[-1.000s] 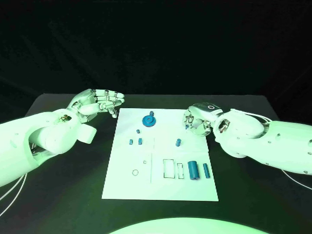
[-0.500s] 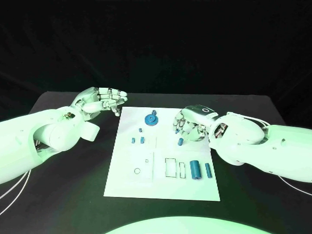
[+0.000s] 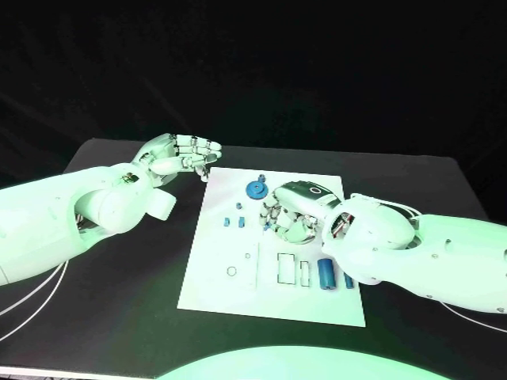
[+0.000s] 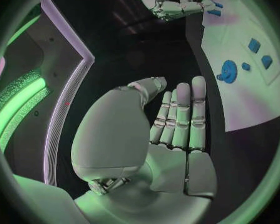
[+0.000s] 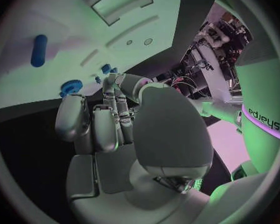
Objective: Assemble the parts on the task board
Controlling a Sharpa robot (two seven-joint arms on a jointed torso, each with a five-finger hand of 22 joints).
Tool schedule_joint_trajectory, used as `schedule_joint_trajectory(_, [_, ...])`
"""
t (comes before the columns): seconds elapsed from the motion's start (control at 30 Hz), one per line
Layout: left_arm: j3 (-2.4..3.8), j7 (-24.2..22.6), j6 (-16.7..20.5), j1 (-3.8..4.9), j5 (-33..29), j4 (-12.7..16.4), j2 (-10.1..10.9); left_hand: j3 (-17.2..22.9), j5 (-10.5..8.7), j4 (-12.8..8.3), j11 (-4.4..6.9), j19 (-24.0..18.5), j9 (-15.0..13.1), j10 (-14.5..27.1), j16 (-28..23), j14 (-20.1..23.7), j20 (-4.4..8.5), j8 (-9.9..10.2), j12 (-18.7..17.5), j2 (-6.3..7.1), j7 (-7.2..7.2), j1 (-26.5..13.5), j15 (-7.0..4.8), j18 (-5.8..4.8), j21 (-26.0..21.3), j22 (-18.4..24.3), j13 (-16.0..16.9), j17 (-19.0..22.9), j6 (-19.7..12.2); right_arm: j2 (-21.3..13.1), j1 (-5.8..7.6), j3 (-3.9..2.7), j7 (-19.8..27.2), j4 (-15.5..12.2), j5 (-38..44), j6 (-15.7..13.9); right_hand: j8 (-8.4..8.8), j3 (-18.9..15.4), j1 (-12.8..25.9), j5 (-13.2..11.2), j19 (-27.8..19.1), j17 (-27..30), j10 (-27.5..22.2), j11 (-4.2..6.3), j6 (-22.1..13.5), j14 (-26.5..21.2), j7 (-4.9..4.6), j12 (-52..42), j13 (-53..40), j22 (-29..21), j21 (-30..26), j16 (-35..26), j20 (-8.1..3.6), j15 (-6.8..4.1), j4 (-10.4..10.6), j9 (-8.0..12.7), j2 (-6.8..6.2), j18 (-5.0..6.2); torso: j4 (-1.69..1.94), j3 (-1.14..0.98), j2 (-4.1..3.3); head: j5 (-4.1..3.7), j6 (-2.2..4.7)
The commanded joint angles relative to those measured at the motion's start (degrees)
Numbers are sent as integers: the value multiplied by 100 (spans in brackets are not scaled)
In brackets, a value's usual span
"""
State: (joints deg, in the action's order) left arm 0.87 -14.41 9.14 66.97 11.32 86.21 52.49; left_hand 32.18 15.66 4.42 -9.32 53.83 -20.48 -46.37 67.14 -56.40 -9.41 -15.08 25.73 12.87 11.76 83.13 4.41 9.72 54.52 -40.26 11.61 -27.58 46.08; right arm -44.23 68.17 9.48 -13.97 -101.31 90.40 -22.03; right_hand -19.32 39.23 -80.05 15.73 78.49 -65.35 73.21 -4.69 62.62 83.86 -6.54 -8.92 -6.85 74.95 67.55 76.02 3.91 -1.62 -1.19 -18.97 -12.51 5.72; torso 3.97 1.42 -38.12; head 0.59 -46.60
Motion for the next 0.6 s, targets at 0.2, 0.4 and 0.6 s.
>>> schedule_joint_trajectory(0.2, [5,-10,-33,3,34,0,-31,-13,18,-31,2,-27,-11,54,23,58,2,-47,49,-47,117,-13,7,90,-16,2,7,8,-66,251,-146,18,95,131,18,92,-16,48,42,29,13,16,263,224,30,165,-11,11,-8,239,-14,8,-9,-43,-8,-11,1,-57,-9,-8,-8,183,-79])
schedule_joint_trajectory(0.4, [5,-48,25,3,52,-3,-52,-14,20,-40,1,-28,-15,65,28,59,0,-60,67,-49,117,-5,7,91,-13,1,10,10,-71,425,-264,28,144,251,34,62,-13,54,46,29,6,26,263,222,27,163,-12,17,-8,235,-25,2,-8,-42,-12,-12,4,-54,-1,-14,-13,225,-108])
schedule_joint_trajectory(0.6, [5,-67,45,4,60,-10,-78,-14,20,-46,2,-26,-18,66,32,59,0,-71,85,-51,117,1,6,92,-9,-1,13,12,-73,549,-342,39,161,348,48,55,-11,58,49,29,4,29,263,222,25,162,-13,21,-9,236,-25,2,-8,-42,-16,-13,3,-54,-13,-13,-9,265,-132])
